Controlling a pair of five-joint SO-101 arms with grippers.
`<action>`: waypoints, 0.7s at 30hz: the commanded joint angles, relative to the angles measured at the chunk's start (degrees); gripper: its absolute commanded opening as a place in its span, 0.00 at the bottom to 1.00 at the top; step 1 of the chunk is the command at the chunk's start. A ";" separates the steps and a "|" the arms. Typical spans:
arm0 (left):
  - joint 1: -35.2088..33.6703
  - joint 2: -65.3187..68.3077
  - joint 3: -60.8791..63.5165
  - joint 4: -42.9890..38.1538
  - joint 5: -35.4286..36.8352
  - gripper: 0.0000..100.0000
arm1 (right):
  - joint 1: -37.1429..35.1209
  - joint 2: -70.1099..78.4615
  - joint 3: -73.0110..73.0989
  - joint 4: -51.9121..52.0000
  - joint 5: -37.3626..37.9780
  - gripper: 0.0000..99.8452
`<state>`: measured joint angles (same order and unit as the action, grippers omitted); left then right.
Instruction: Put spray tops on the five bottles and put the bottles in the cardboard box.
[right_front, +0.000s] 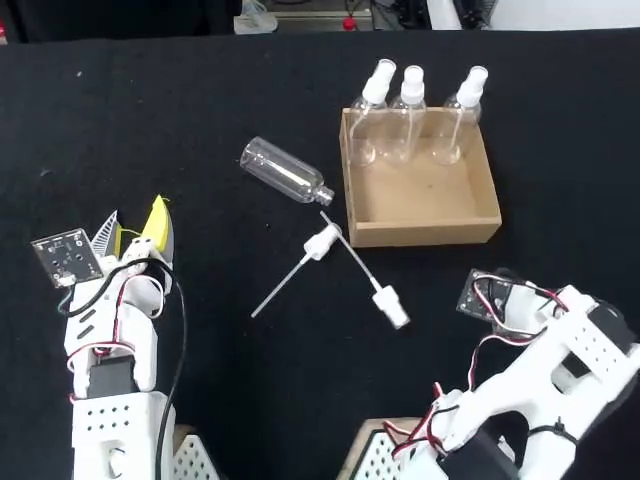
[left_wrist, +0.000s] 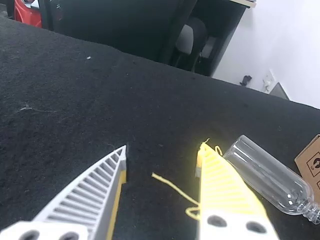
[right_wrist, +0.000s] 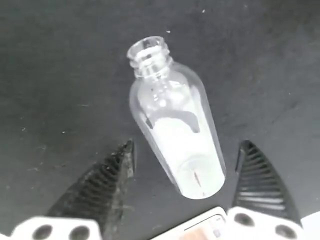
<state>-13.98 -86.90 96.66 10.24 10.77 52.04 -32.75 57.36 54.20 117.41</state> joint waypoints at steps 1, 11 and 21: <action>0.57 0.09 1.19 0.18 -0.35 0.22 | 0.79 -1.45 -0.04 -1.41 -0.88 0.29; 0.57 0.18 1.19 0.18 -0.35 0.22 | -2.02 -1.45 3.82 -3.25 -3.69 0.29; 0.57 0.18 1.19 0.18 -0.35 0.22 | -1.76 6.81 6.73 -17.14 -5.36 0.29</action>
<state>-13.98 -86.90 96.66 10.24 10.77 50.81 -28.62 64.48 39.78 112.57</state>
